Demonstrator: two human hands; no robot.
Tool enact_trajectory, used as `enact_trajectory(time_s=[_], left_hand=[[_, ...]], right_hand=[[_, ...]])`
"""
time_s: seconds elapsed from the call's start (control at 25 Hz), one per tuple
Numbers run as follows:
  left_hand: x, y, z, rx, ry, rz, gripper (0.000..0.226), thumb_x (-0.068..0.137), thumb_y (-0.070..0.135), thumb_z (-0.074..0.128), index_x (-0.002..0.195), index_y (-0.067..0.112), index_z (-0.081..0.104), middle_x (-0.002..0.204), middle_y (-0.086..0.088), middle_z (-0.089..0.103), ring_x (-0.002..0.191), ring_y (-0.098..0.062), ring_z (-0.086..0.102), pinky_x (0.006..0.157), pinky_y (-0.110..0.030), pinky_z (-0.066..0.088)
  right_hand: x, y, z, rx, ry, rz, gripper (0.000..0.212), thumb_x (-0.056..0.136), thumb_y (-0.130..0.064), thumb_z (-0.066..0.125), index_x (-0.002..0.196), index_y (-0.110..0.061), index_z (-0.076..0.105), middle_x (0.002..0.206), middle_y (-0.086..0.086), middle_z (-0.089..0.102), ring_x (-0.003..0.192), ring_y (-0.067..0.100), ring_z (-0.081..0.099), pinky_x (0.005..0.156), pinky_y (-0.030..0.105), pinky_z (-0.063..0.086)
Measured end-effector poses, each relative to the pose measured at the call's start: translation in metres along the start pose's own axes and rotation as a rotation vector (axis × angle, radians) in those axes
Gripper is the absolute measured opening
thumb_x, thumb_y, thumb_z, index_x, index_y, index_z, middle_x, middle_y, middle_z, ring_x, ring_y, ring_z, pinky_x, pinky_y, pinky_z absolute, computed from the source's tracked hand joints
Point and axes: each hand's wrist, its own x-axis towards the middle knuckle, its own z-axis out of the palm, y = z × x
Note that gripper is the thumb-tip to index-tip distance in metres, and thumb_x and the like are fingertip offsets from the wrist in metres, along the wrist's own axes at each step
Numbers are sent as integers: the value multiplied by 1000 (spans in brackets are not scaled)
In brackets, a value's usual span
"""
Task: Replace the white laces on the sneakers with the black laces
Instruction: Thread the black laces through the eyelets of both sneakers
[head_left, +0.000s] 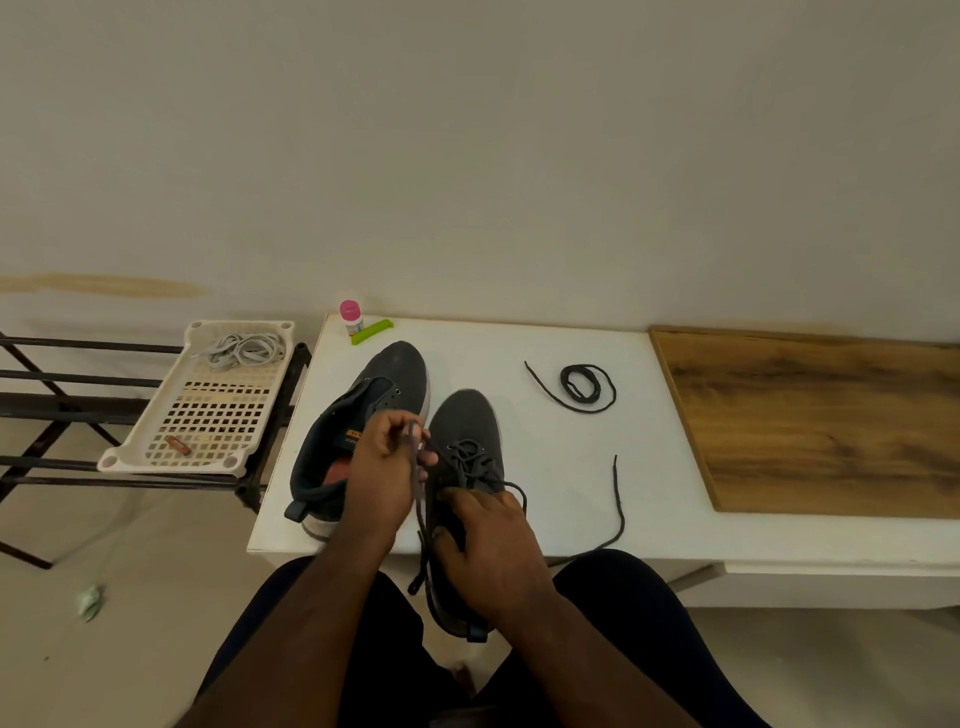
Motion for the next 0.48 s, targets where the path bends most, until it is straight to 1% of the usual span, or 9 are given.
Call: enact_trajectory(time_s=[0.04,0.08,0.16,0.24,0.32,0.36,0.48], left_hand=[[0,-1,-3,-11,-1,-43,13,101,12,50,100,22,57,97,-2,65,74,-16,66,63,-28,54],[0,-4,-6,33,-34,-81,16,100,11,52,106,25,57,99,-2,65,76,-15,66,64,-28,54],[0,-12,-9,181,-171,-96,26,97,13,58,114,33,58,103,-1,64,83,-15,66,71,-29,55],[0,-17,-5,267,-232,-72,24,94,15,63,108,35,64,101,3,67,87,-13,67,79,-32,56],[0,-16,0,328,-202,-35,14,93,17,65,96,31,68,93,7,70,86,-10,67,78,-31,56],[0,-14,3,318,-160,-30,11,94,19,63,92,28,67,89,5,70,81,-8,67,75,-30,55],[3,-5,3,138,24,-3,8,98,20,58,95,15,62,77,-2,67,60,-1,62,57,-20,52]], right_hand=[[0,0,0,2,-3,3,34,94,-38,45,125,-29,55,116,-6,63,106,18,49,89,30,40],[-1,-1,0,4,-3,2,34,94,-38,45,125,-29,55,116,-6,63,106,18,49,89,30,40],[-1,-2,0,5,-2,-3,32,93,-37,45,123,-30,56,115,-7,64,105,17,49,89,29,40],[0,-1,3,10,5,-8,28,93,-36,45,118,-30,57,112,-8,64,102,17,50,89,28,39],[0,-2,3,2,15,-12,25,93,-36,45,114,-30,57,108,-7,64,100,17,51,87,28,38],[0,-2,2,-5,16,-13,25,93,-36,45,114,-29,57,109,-6,64,99,18,50,87,29,39],[-2,-3,-2,-6,-3,13,31,94,-36,45,121,-26,57,115,-4,63,105,20,48,88,31,39]])
